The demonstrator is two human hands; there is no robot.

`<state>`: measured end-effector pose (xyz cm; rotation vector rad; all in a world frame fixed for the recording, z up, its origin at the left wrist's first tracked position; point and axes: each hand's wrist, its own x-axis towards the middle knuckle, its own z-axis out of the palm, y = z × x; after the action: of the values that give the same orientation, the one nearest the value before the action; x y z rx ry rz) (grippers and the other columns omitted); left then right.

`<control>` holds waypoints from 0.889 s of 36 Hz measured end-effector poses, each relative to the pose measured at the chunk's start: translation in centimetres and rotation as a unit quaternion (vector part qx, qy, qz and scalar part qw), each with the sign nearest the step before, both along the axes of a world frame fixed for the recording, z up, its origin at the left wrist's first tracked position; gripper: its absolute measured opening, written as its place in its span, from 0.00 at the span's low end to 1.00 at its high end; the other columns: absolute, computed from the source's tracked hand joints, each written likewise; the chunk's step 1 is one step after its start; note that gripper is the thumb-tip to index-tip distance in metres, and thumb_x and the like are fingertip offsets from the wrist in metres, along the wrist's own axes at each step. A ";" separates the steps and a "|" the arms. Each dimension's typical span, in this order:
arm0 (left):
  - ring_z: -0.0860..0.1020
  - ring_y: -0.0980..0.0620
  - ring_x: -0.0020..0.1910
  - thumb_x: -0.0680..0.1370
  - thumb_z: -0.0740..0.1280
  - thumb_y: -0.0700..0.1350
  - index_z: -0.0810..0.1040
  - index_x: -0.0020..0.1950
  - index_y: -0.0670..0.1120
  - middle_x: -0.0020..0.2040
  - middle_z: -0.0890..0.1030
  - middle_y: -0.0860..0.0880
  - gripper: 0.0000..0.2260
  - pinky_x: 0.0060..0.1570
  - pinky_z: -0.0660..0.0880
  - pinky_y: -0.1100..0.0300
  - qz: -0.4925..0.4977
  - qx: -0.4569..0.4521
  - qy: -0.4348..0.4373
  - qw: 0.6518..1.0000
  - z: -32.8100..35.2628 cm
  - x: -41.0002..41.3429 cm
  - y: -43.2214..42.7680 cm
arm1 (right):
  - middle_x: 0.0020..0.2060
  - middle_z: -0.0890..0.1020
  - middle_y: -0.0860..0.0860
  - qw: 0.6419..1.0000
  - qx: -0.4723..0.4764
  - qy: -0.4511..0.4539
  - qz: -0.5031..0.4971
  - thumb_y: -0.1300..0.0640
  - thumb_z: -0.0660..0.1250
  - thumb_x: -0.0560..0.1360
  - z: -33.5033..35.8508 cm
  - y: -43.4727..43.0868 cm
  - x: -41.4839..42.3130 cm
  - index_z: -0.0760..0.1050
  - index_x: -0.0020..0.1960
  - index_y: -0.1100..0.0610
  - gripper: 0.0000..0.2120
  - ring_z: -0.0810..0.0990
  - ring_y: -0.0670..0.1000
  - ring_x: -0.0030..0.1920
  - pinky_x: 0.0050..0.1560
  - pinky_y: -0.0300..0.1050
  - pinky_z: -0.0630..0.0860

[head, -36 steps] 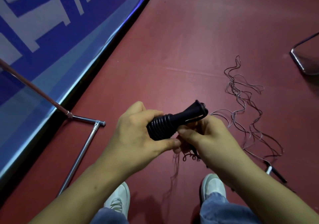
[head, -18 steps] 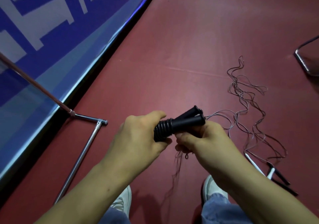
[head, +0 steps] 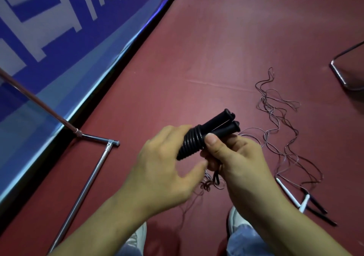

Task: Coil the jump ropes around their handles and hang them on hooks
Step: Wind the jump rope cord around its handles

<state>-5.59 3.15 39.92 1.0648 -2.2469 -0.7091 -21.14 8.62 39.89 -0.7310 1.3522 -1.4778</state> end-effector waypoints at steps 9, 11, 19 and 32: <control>0.79 0.53 0.40 0.70 0.67 0.70 0.83 0.52 0.52 0.43 0.83 0.48 0.25 0.44 0.76 0.52 -0.023 0.261 0.021 0.965 1.5 1.2 -2.2 | 0.35 0.83 0.58 0.998 -0.037 0.037 0.028 0.59 0.72 0.76 -0.6 0.1 -0.6 0.83 0.45 0.66 0.09 0.75 0.50 0.34 0.38 0.45 0.73; 0.82 0.52 0.43 0.70 0.70 0.67 0.82 0.55 0.50 0.47 0.84 0.45 0.24 0.43 0.78 0.50 -0.043 0.332 0.077 0.939 1.7 1.3 -2.2 | 0.36 0.82 0.62 0.998 -0.043 0.024 0.030 0.55 0.70 0.73 -0.5 0.0 -0.7 0.82 0.46 0.66 0.13 0.75 0.53 0.35 0.40 0.47 0.73; 0.65 0.52 0.23 0.60 0.84 0.49 0.81 0.51 0.49 0.31 0.73 0.49 0.23 0.23 0.63 0.62 0.018 0.402 0.229 0.886 2.1 0.8 -0.9 | 0.42 0.76 0.75 0.998 -0.050 0.002 0.045 0.42 0.74 0.73 -1.1 0.4 0.5 0.77 0.51 0.70 0.29 0.73 0.68 0.35 0.40 0.63 0.66; 0.72 0.60 0.26 0.56 0.80 0.58 0.82 0.48 0.50 0.31 0.78 0.56 0.25 0.27 0.69 0.68 0.056 0.271 0.154 0.949 3.0 1.1 -0.7 | 0.32 0.74 0.60 0.994 -0.044 -0.009 0.097 0.42 0.70 0.77 -1.3 0.4 1.4 0.78 0.42 0.65 0.24 0.69 0.52 0.36 0.41 0.47 0.68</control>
<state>-4.52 2.48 42.93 1.2135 -1.7471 -1.3878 -19.70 9.00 38.54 -0.8783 1.1720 -1.3916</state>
